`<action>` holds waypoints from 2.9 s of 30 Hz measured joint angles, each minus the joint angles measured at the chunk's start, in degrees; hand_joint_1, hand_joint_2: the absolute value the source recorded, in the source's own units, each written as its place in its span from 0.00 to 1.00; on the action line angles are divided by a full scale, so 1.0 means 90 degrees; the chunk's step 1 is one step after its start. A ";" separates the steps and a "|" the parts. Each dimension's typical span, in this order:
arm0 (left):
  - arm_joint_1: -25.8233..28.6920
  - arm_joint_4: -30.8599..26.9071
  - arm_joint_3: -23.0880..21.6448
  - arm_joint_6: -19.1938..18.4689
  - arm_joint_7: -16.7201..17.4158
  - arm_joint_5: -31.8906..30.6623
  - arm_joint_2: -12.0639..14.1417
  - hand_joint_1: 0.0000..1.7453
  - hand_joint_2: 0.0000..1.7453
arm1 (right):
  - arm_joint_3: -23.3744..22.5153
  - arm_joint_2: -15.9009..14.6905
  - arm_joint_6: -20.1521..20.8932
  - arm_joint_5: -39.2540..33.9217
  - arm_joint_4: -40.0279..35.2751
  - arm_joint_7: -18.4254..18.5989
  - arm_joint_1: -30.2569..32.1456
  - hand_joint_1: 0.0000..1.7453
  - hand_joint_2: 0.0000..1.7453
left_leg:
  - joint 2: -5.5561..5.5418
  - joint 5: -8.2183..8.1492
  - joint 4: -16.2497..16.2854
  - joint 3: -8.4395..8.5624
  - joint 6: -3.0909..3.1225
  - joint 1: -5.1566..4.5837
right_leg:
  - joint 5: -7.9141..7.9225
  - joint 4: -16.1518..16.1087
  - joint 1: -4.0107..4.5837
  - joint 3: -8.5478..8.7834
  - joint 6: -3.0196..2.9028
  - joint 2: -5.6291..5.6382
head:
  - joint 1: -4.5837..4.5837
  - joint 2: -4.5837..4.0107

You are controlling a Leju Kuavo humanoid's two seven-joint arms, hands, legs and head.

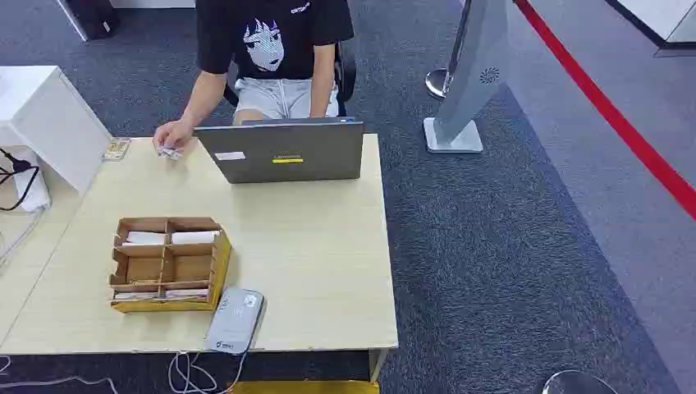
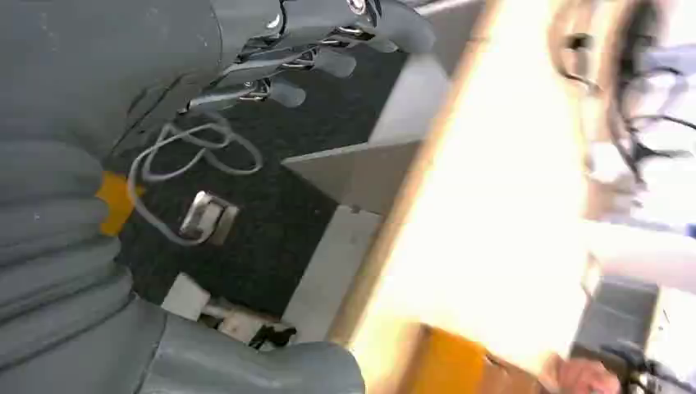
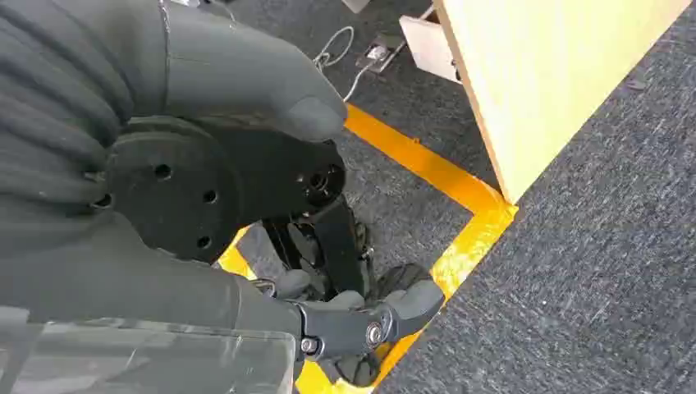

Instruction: Pass the card to the sensor for recognition and then transmit it.

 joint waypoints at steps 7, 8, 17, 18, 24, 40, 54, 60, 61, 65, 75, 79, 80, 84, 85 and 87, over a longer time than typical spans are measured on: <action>0.0139 -0.1159 -0.0757 0.0737 -0.0090 -0.0866 -0.0032 0.00 1.00 | 0.0000 0.0019 -0.0034 0.0197 0.0002 -0.0022 -0.0010 0.00 1.00 | 0.0000 0.0009 0.0000 -0.0002 0.0000 0.0000 | 0.0008 0.0000 0.0000 -0.0001 0.0000 0.0000 | 0.0000 0.0000; 0.0159 -0.1319 -0.0856 0.0839 -0.0090 -0.0994 -0.0032 0.00 1.00 | 0.0000 0.0019 -0.0041 0.0223 0.0002 -0.0022 -0.0015 0.00 1.00 | 0.0000 0.0009 0.0000 -0.0001 0.0000 0.0000 | 0.0008 0.0000 0.0000 -0.0001 0.0000 0.0000 | 0.0000 0.0000; 0.0128 -0.2448 -0.1729 0.1783 0.0076 -0.2485 0.0088 0.00 1.00 | 0.0000 0.0034 -0.0046 0.0537 0.0002 -0.0010 -0.0046 0.00 1.00 | 0.0001 0.0017 0.0000 0.0000 -0.0004 0.0000 | 0.0016 0.0000 0.0001 -0.0003 -0.0007 0.0000 | 0.0000 0.0000; 0.0101 -0.2551 -0.1808 0.1879 0.0134 -0.2682 0.0117 0.00 1.00 | 0.0000 0.0034 -0.0046 0.0566 0.0002 -0.0005 -0.0049 0.00 1.00 | 0.0001 0.0017 0.0000 0.0000 -0.0004 0.0000 | 0.0016 0.0000 0.0001 -0.0003 -0.0006 0.0000 | -0.0002 0.0000; -0.0156 -0.2872 -0.2278 0.2258 0.0544 -0.3874 0.0401 0.00 1.00 | 0.0010 0.0034 -0.0024 0.0784 0.0002 0.0029 -0.0070 0.00 1.00 | 0.0001 0.0022 0.0000 -0.0001 -0.0005 0.0001 | 0.0020 0.0000 0.0001 -0.0004 -0.0004 0.0000 | 0.0000 0.0000; -0.1265 -0.2923 -0.3452 0.2766 0.1936 -0.7019 0.1474 0.00 1.00 | 0.0158 0.0036 0.0041 0.1340 0.0002 0.0119 -0.0119 0.00 1.00 | 0.0002 0.0039 0.0000 -0.0003 -0.0007 0.0001 | 0.0038 0.0001 0.0001 -0.0007 -0.0005 0.0002 | 0.0000 0.0000; -0.2485 -0.2183 -0.4730 0.2974 0.3324 -0.9067 0.2736 0.00 1.00 | 0.0240 0.0046 0.0102 0.1804 0.0007 0.0182 -0.0174 0.00 1.00 | 0.0007 0.0054 0.0000 -0.0009 -0.0009 0.0001 | 0.0054 0.0003 0.0001 -0.0017 -0.0016 0.0005 | 0.0000 0.0000; -0.3100 -0.1509 -0.5175 0.3074 0.3794 -0.9765 0.3204 0.00 1.00 | 0.0279 0.0053 0.0146 0.1982 0.0007 0.0197 -0.0181 0.00 1.00 | 0.0009 0.0063 0.0000 -0.0017 -0.0010 0.0001 | 0.0062 0.0004 0.0001 -0.0028 -0.0023 0.0006 | 0.0000 0.0000; -0.3210 -0.1376 -0.5231 0.3106 0.3872 -0.9889 0.3264 0.15 1.00 | 0.0279 0.0063 0.0153 0.2006 0.0007 0.0197 -0.0182 0.00 1.00 | 0.0009 0.0066 0.0000 -0.0018 -0.0014 0.0001 | 0.0062 0.0004 0.0002 -0.0029 -0.0023 0.0006 | 0.0000 0.0000; -0.3522 -0.0952 -0.5379 0.3191 0.4126 -1.0417 0.3451 1.00 1.00 | 0.0282 0.0078 0.0151 0.2146 0.0007 0.0206 -0.0189 0.00 1.00 | 0.0009 0.0072 0.0000 -0.0027 -0.0011 0.0002 | 0.0070 0.0005 0.0002 -0.0037 -0.0017 0.0006 | 0.0000 0.0000; -0.3707 -0.0551 -0.5379 0.3285 0.4209 -1.0506 0.3485 1.00 1.00 | 0.0282 0.0087 0.0097 0.2319 0.0010 0.0206 -0.0203 0.00 1.00 | 0.0011 0.0074 0.0000 -0.0036 -0.0009 0.0001 | 0.0076 0.0005 0.0002 -0.0045 -0.0017 0.0007 | 0.0000 0.0000; -0.3725 -0.0514 -0.5379 0.3285 0.4303 -1.0508 0.3485 1.00 1.00 | 0.0279 0.0087 0.0085 0.2331 0.0010 0.0207 -0.0206 0.00 1.00 | 0.0012 0.0074 0.0000 -0.0037 -0.0009 0.0001 | 0.0077 0.0005 0.0002 -0.0046 -0.0017 0.0009 | 0.0000 0.0000; -0.3725 -0.0507 -0.5379 0.3285 0.4311 -1.0508 0.3485 1.00 1.00 | 0.0279 0.0087 0.0083 0.2331 0.0010 0.0209 -0.0206 0.00 1.00 | 0.0012 0.0074 0.0000 -0.0037 -0.0009 0.0001 | 0.0077 0.0005 0.0002 -0.0047 -0.0017 0.0009 | 0.0000 0.0000; -0.3725 -0.0502 -0.5379 0.3285 0.4313 -1.0508 0.3485 1.00 1.00 | 0.0282 0.0087 0.0080 0.2333 0.0010 0.0214 -0.0207 0.00 1.00 | 0.0012 0.0074 0.0000 -0.0037 -0.0009 0.0001 | 0.0076 0.0005 0.0002 -0.0047 -0.0017 0.0009 | 0.0002 0.0000; -0.3725 -0.0502 -0.5379 0.3285 0.4313 -1.0508 0.3485 1.00 1.00 | 0.0282 0.0087 0.0080 0.2333 0.0010 0.0214 -0.0207 0.00 1.00 | 0.0012 0.0074 0.0000 -0.0037 -0.0009 0.0001 | 0.0076 0.0005 0.0002 -0.0047 -0.0017 0.0009 | 0.0002 0.0000; -0.3725 -0.0502 -0.5379 0.3285 0.4313 -1.0508 0.3485 1.00 1.00 | 0.0282 0.0087 0.0080 0.2333 0.0010 0.0214 -0.0207 0.00 1.00 | 0.0012 0.0074 0.0000 -0.0037 -0.0009 0.0001 | 0.0076 0.0005 0.0002 -0.0047 -0.0017 0.0009 | 0.0002 0.0000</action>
